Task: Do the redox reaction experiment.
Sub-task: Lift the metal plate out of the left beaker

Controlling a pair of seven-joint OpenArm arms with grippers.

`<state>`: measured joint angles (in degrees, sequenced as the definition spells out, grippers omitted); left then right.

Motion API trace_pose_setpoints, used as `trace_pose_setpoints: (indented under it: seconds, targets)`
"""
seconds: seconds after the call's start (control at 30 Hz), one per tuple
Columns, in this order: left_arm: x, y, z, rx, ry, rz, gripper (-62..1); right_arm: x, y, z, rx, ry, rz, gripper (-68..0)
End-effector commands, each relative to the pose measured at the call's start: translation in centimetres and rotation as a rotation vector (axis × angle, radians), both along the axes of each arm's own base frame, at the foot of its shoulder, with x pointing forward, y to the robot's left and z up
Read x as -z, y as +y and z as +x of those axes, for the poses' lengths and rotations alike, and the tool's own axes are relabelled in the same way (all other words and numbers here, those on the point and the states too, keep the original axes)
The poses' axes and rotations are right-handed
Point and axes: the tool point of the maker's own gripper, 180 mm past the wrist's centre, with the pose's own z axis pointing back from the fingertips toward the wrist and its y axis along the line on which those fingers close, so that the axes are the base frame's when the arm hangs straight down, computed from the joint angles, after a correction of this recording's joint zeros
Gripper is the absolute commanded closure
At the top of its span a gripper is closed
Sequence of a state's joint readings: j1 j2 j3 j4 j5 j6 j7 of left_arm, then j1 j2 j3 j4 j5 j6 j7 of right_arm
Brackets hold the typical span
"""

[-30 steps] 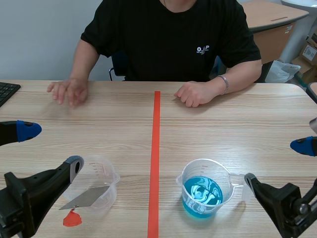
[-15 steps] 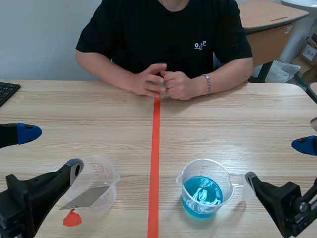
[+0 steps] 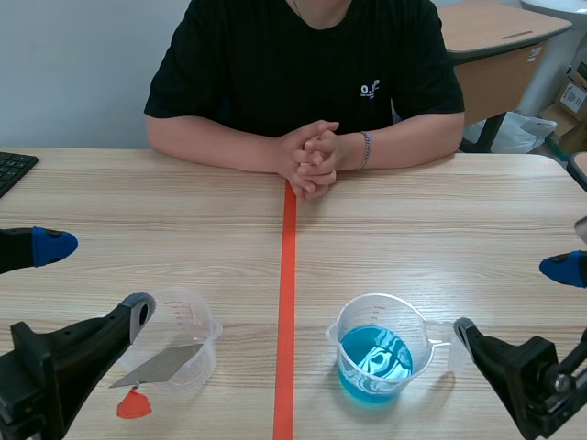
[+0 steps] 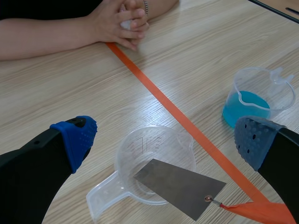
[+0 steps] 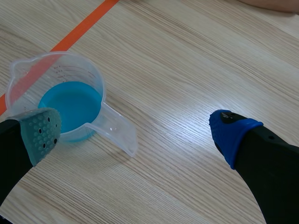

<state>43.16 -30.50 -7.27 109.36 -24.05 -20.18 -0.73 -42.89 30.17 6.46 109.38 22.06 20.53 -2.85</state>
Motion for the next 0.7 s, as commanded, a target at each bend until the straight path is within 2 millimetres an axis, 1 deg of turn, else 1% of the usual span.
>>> trace_pose_setpoints:
  seconds: [0.0, 0.5, 0.67]
  targets:
    - [-0.64, -0.27, 0.13, 0.004, -0.022, -0.022, -62.3, -0.94, 0.05, 0.43, -0.008, -0.032, -0.002, -67.9]
    - [-0.63, -0.29, 0.12, 0.004, -0.021, -0.022, -62.3, -1.03, 0.08, 0.47, -0.009, -0.037, 0.0, -67.9]
    - [-0.62, -0.24, 0.15, 0.002, -0.022, -0.02, -62.3, -1.79, 0.38, 0.71, -0.017, -0.077, 0.025, -67.9]
